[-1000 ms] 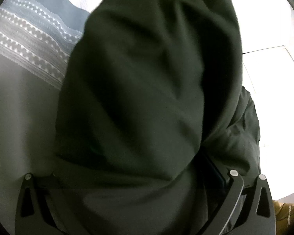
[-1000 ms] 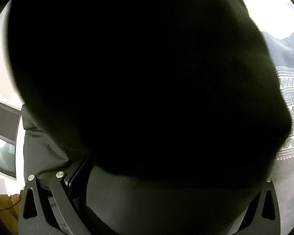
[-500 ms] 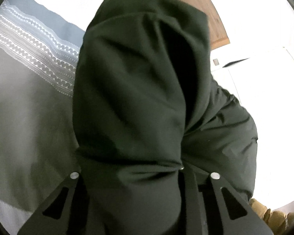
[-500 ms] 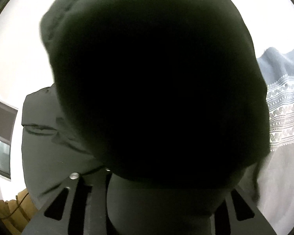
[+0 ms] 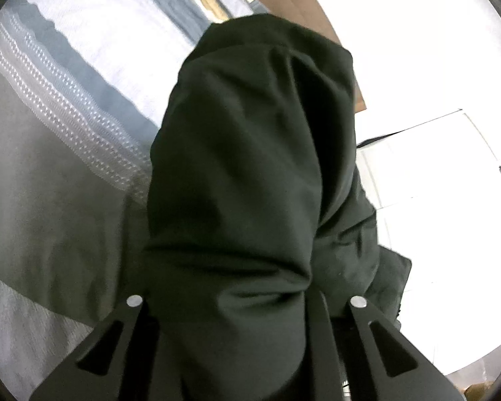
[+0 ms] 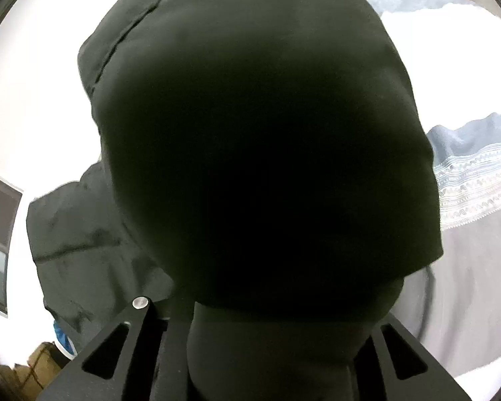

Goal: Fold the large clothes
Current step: 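Lift the black coat bundle with both grippers and roll it over onto itself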

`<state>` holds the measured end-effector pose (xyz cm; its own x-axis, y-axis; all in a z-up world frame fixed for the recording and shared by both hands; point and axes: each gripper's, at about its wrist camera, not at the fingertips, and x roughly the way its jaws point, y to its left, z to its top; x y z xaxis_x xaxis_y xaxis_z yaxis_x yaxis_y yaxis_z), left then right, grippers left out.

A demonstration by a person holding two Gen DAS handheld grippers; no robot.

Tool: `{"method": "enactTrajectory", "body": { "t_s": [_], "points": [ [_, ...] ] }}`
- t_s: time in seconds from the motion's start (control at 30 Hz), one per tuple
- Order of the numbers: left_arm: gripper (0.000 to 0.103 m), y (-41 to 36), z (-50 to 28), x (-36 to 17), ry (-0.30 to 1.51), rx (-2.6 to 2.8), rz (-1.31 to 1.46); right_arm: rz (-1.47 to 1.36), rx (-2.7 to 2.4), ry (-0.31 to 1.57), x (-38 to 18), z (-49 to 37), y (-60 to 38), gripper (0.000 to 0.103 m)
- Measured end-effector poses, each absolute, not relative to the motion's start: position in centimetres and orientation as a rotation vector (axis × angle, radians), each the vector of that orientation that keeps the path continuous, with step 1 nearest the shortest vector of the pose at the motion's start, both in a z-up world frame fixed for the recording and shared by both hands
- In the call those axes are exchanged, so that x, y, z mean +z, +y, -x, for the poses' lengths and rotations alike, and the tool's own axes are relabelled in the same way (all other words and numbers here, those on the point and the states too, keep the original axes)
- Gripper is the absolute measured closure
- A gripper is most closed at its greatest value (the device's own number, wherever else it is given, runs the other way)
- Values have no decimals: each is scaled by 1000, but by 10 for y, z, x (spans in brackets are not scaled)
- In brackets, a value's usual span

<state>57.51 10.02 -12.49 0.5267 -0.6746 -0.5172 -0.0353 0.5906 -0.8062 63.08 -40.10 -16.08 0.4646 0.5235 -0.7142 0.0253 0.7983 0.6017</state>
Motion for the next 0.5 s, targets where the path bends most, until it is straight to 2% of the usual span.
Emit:
{"method": "enactTrajectory", "body": {
  "t_s": [0.5],
  "points": [
    [90,134,-490,-31,897,-477,862,-602,377,1028,-61,-573,-376,85]
  ]
}}
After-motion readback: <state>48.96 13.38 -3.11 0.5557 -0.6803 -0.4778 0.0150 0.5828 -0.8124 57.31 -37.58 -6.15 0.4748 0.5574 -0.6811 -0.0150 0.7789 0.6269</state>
